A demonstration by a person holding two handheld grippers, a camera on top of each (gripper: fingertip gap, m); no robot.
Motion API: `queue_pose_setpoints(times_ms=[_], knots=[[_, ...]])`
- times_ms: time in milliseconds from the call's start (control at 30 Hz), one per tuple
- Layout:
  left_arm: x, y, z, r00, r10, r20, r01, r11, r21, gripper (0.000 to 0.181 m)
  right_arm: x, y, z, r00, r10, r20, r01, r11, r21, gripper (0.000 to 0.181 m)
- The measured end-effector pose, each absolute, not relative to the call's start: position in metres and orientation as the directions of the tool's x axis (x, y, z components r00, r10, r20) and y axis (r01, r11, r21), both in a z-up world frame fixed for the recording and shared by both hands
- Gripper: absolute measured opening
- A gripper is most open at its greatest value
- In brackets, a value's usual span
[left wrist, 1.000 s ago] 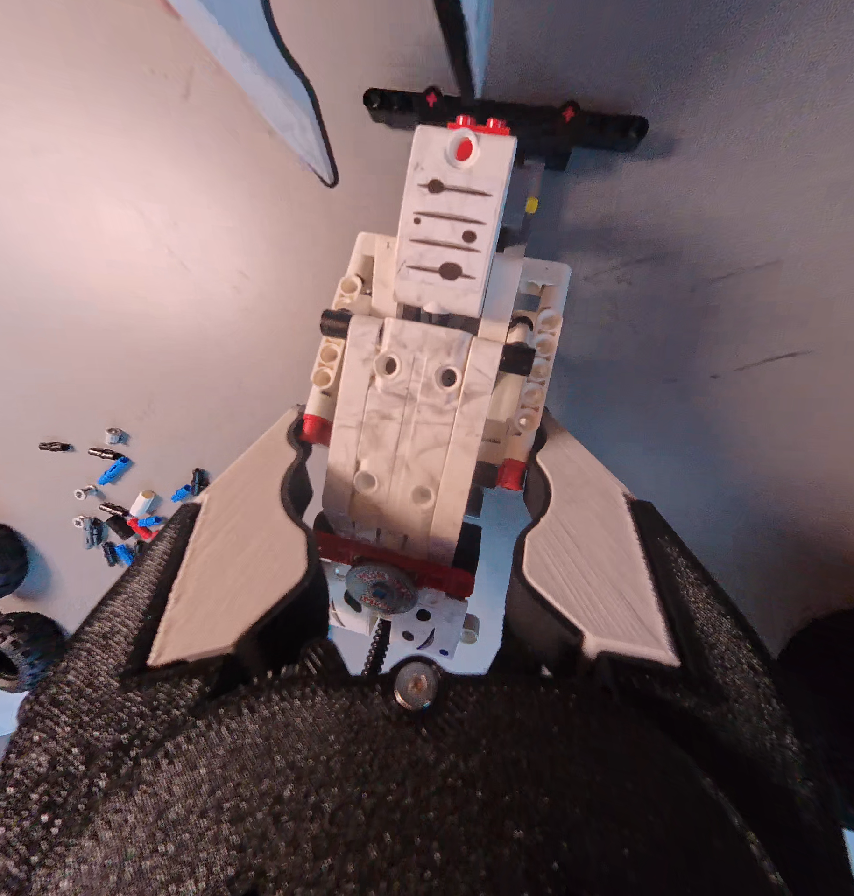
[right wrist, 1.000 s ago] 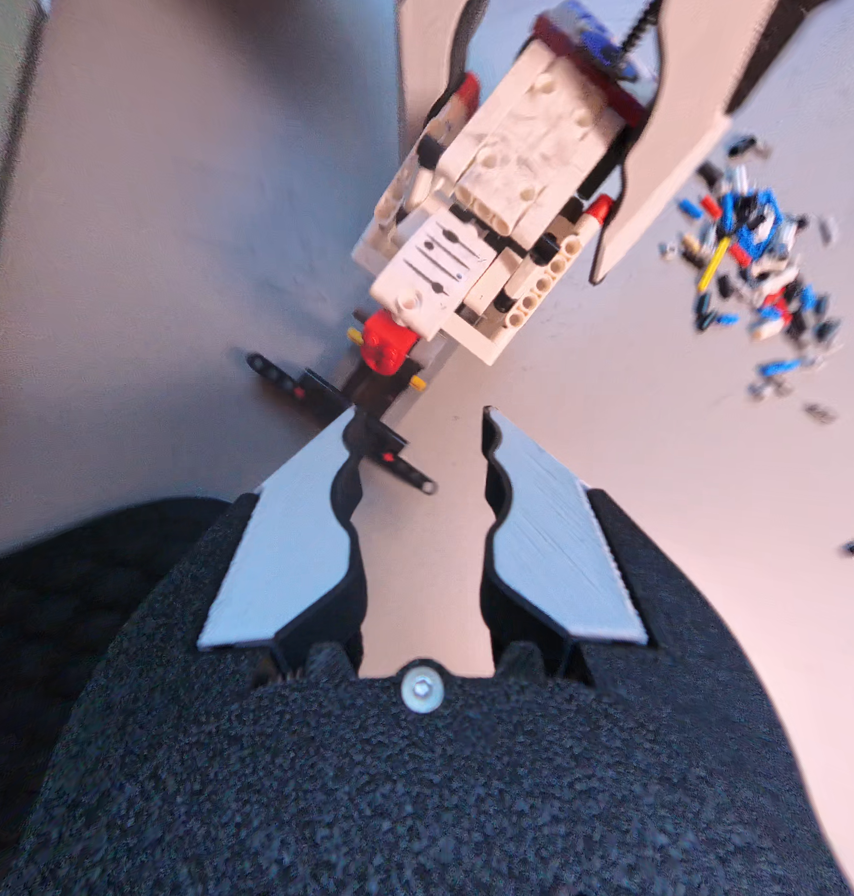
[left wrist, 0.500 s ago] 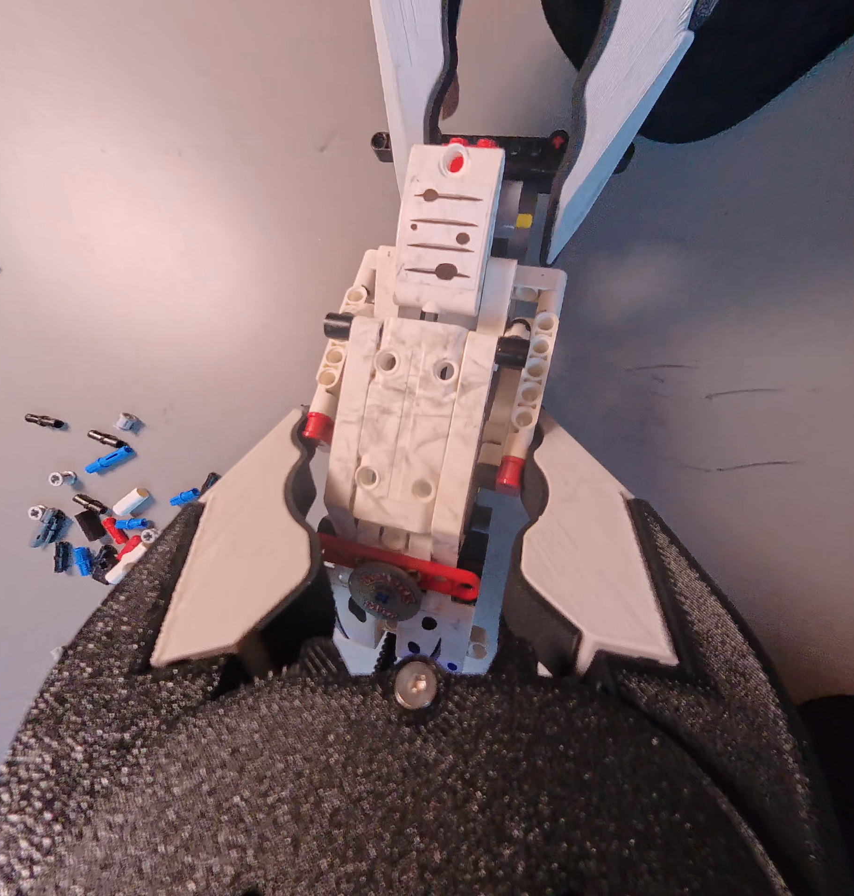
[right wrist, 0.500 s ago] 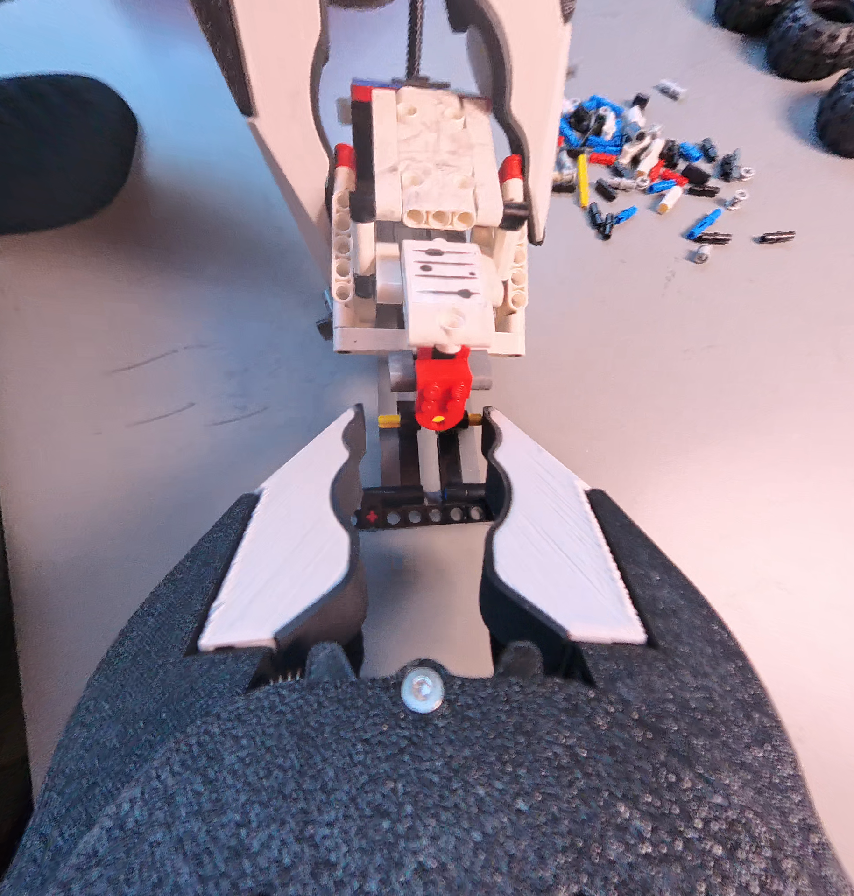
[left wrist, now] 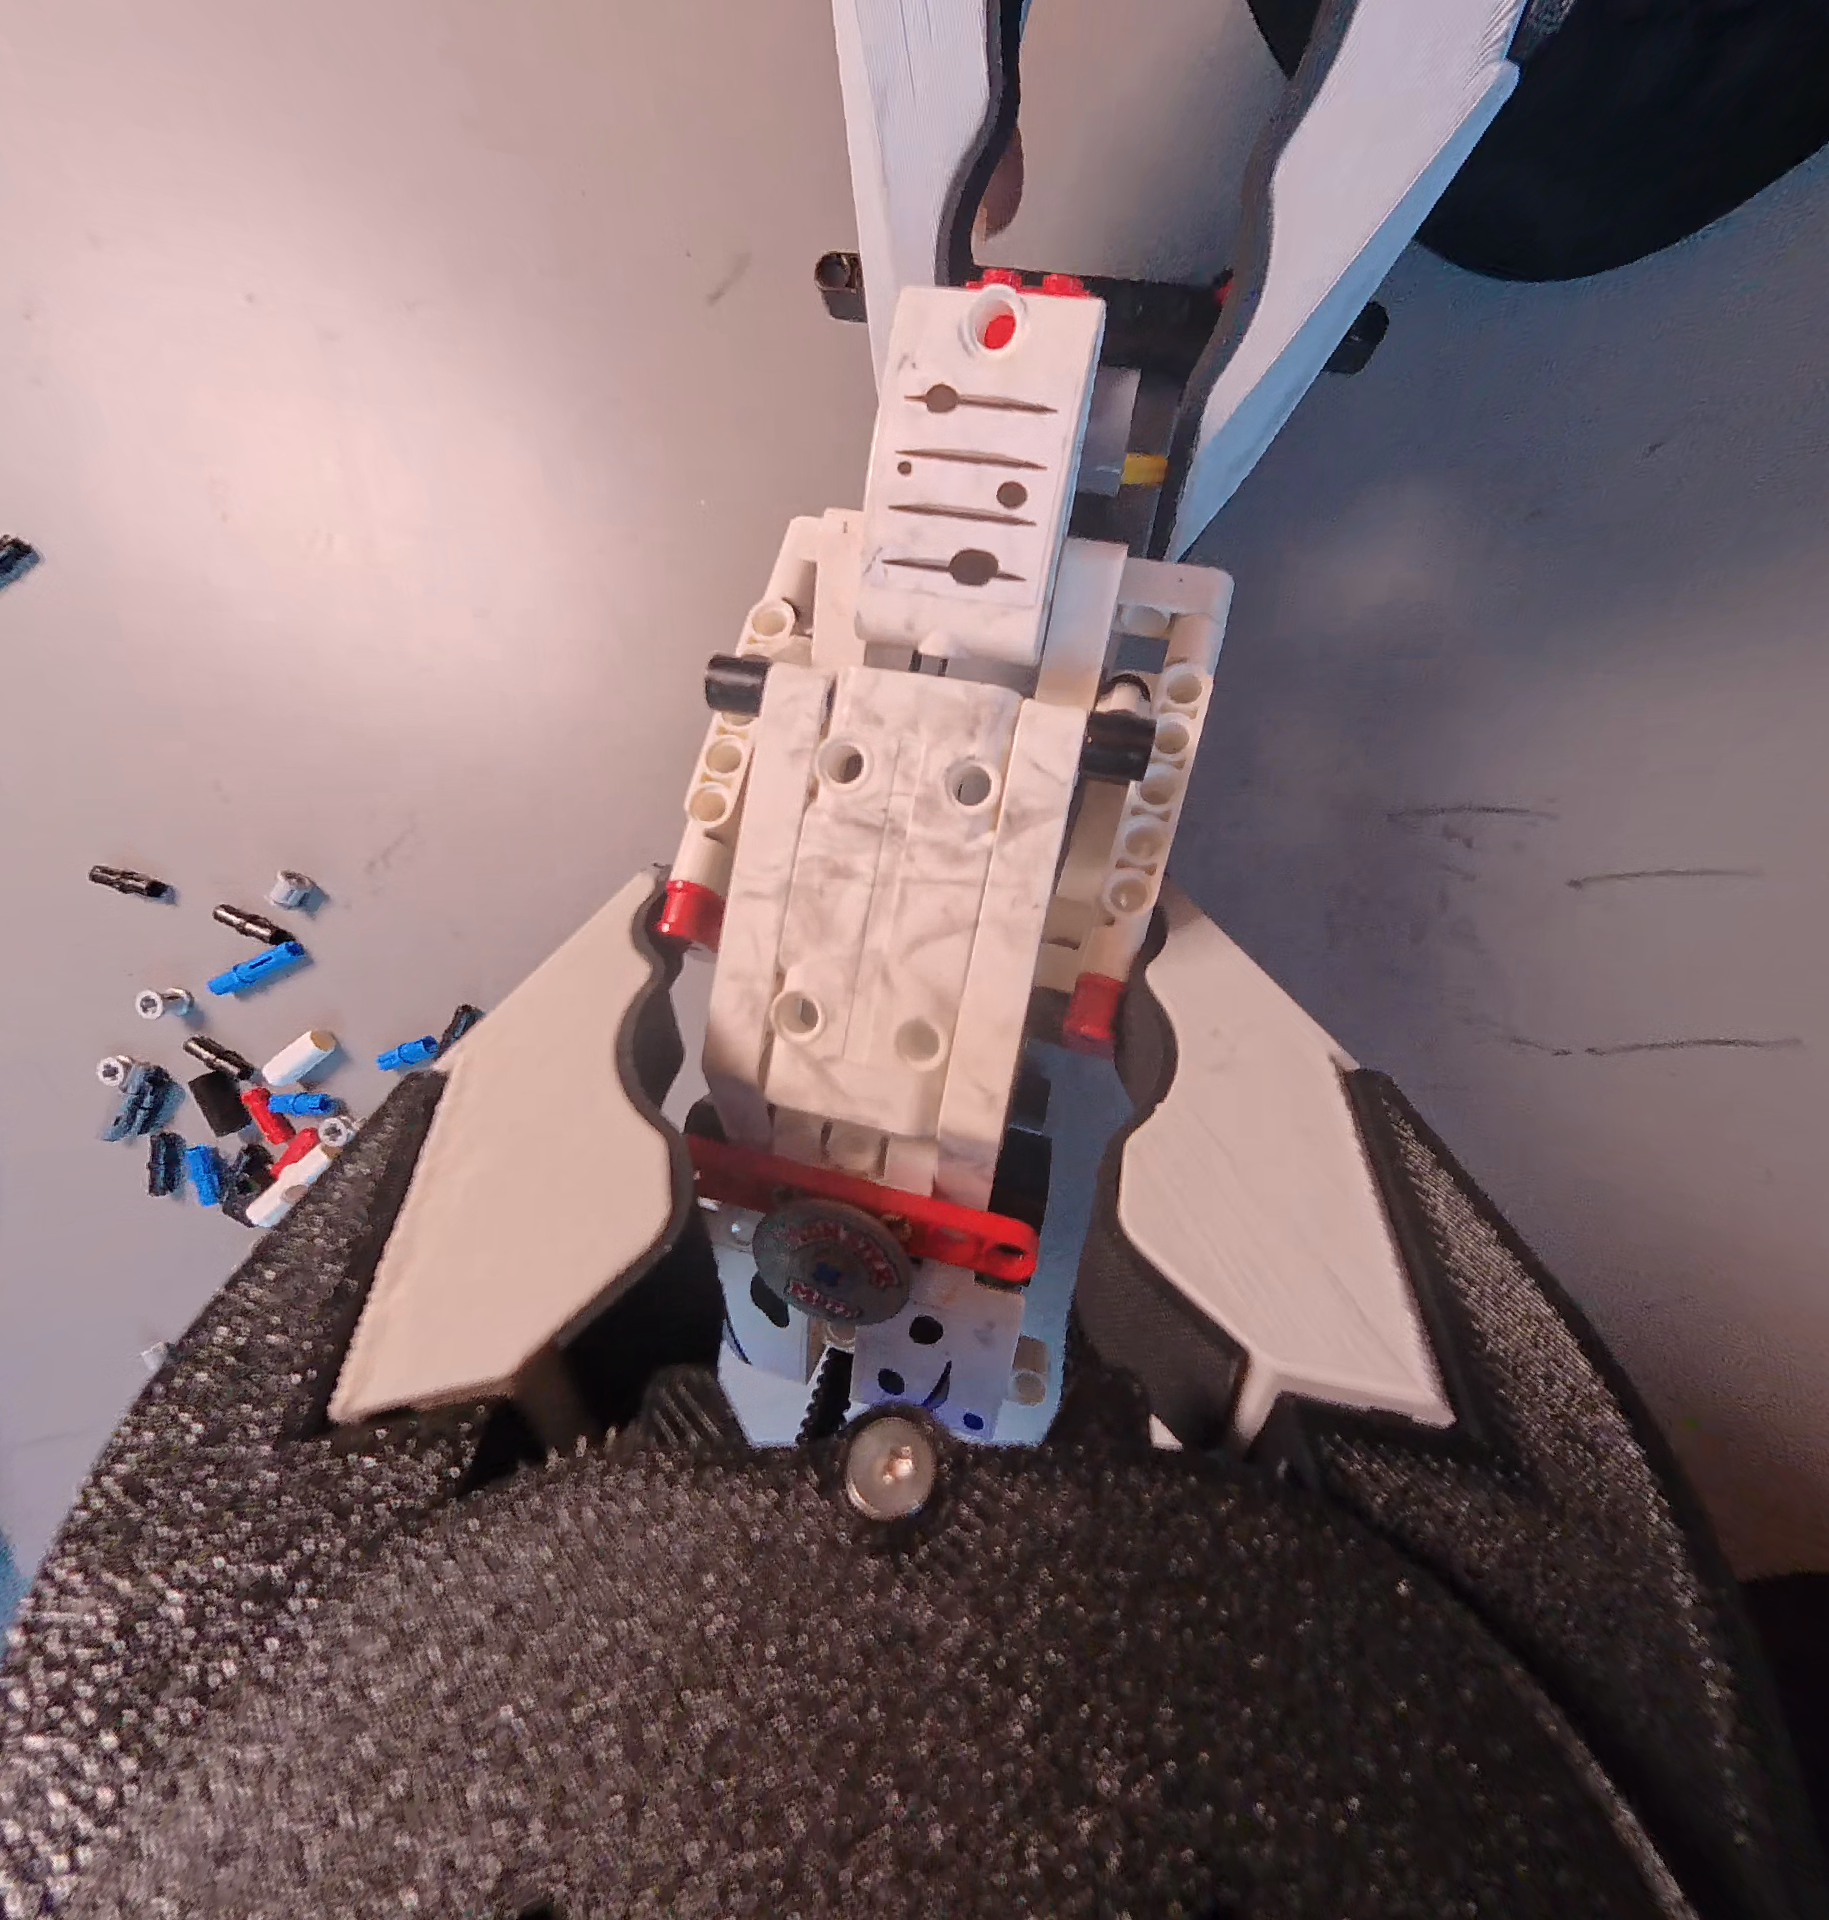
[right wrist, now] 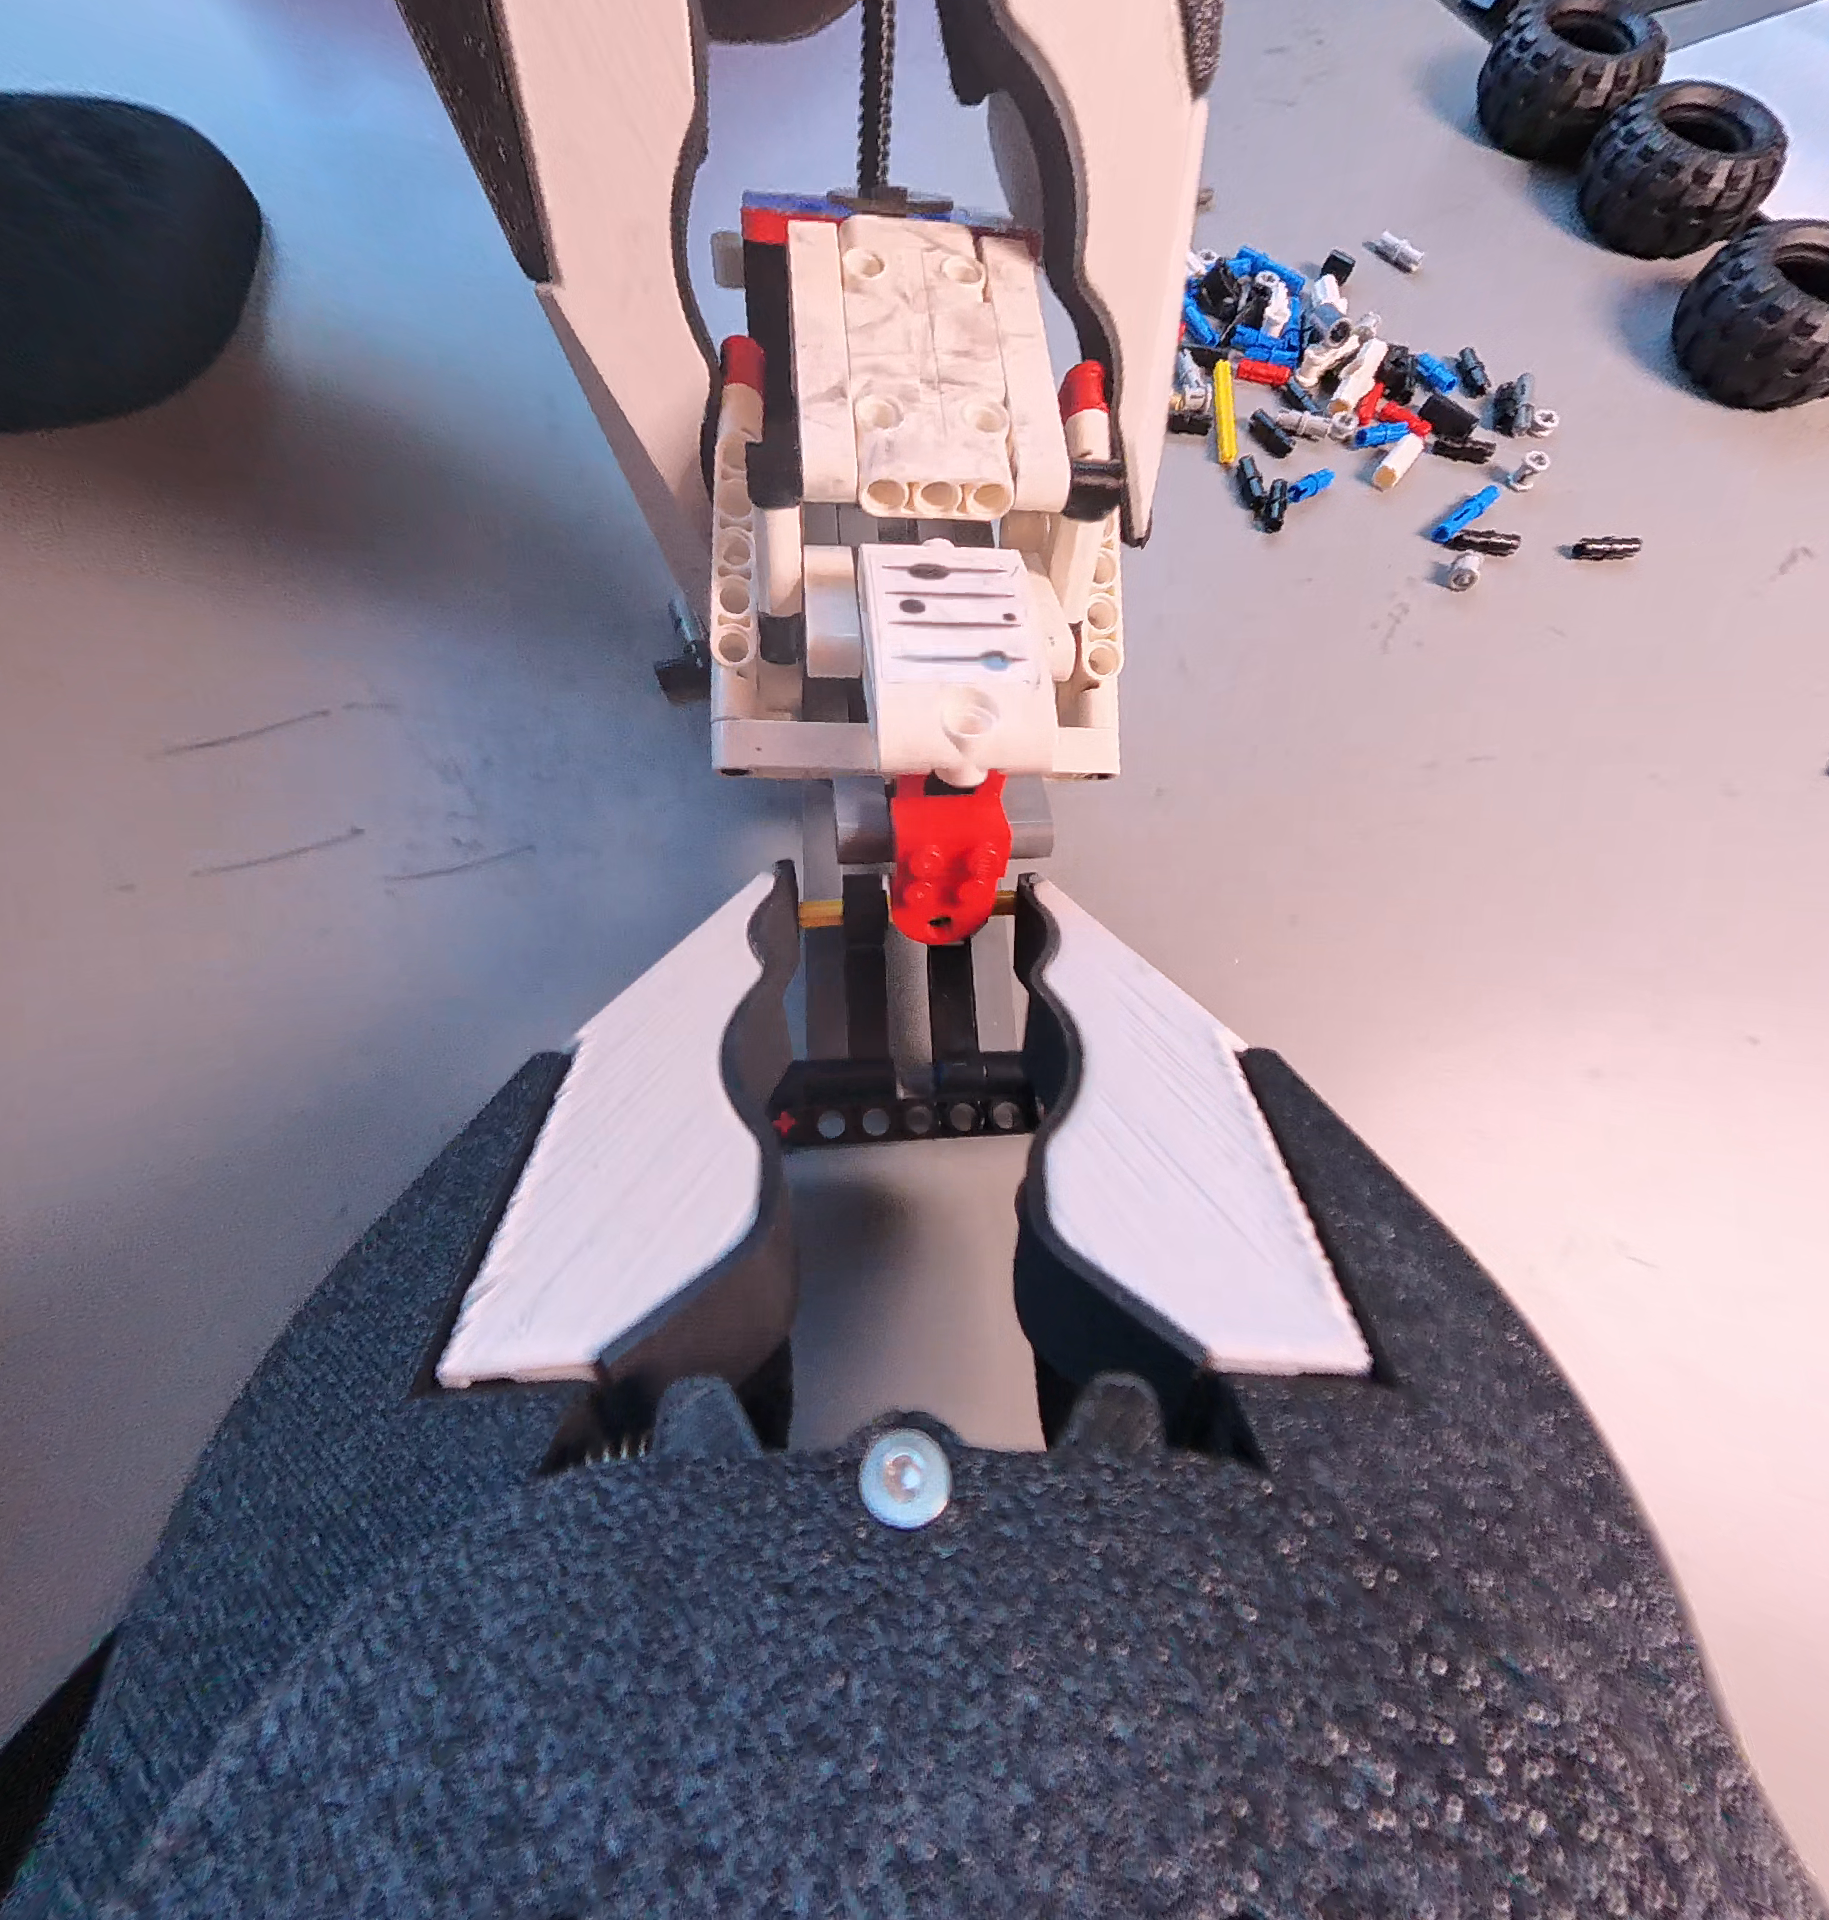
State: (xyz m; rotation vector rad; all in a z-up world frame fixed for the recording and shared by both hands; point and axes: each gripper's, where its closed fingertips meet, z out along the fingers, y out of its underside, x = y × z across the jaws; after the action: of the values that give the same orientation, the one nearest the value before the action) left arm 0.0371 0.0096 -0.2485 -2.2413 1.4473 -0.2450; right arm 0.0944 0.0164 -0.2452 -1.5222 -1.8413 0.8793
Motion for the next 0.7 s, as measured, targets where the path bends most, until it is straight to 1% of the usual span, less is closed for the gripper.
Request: queue_pose_setpoints(times_ms=[167, 200, 233, 267, 300, 333, 367, 567, 700], knots=[[0.038, 0.009, -0.25, 0.415, -0.902, -0.122, -0.834, -0.323, -0.448, 0.085, 0.1, 0.015, -0.253, -0.227, 0.967, 0.115, 0.614, 0.234, -0.753, 0.041], [0.038, 0.01, -0.251, 0.42, -0.898, -0.13, -0.834, -0.325, -0.446, 0.085, 0.101, 0.014, -0.256, -0.244, 0.961, 0.13, 0.616, 0.257, -0.745, 0.05], [0.038, 0.011, -0.252, 0.419, -0.898, -0.136, -0.837, -0.323, -0.442, 0.085, 0.101, 0.012, -0.258, -0.256, 0.958, 0.129, 0.62, 0.266, -0.738, 0.054], [0.039, 0.011, -0.252, 0.415, -0.899, -0.142, -0.84, -0.318, -0.439, 0.086, 0.101, 0.014, -0.259, -0.254, 0.958, 0.133, 0.623, 0.267, -0.735, 0.051], [0.039, 0.011, -0.253, 0.409, -0.899, -0.154, -0.846, -0.311, -0.434, 0.086, 0.101, 0.018, -0.26, -0.24, 0.961, 0.136, 0.623, 0.26, -0.738, 0.041], [0.04, 0.011, -0.253, 0.406, -0.898, -0.171, -0.852, -0.304, -0.426, 0.087, 0.101, 0.019, -0.261, -0.242, 0.962, 0.124, 0.622, 0.252, -0.741, 0.04], [0.04, 0.011, -0.254, 0.408, -0.894, -0.184, -0.855, -0.304, -0.419, 0.088, 0.101, 0.02, -0.261, -0.247, 0.961, 0.123, 0.617, 0.253, -0.745, 0.04], [0.036, 0.008, -0.254, 0.41, -0.885, -0.22, -0.878, -0.318, -0.359, 0.092, 0.102, 0.018, -0.262, -0.338, 0.911, 0.235, 0.562, 0.396, -0.727, 0.039], [0.049, 0.008, -0.245, 0.386, -0.883, -0.266, -0.889, -0.28, -0.363, 0.097, 0.103, 0.018, -0.262, -0.363, 0.896, 0.254, 0.525, 0.422, -0.739, 0.039]])
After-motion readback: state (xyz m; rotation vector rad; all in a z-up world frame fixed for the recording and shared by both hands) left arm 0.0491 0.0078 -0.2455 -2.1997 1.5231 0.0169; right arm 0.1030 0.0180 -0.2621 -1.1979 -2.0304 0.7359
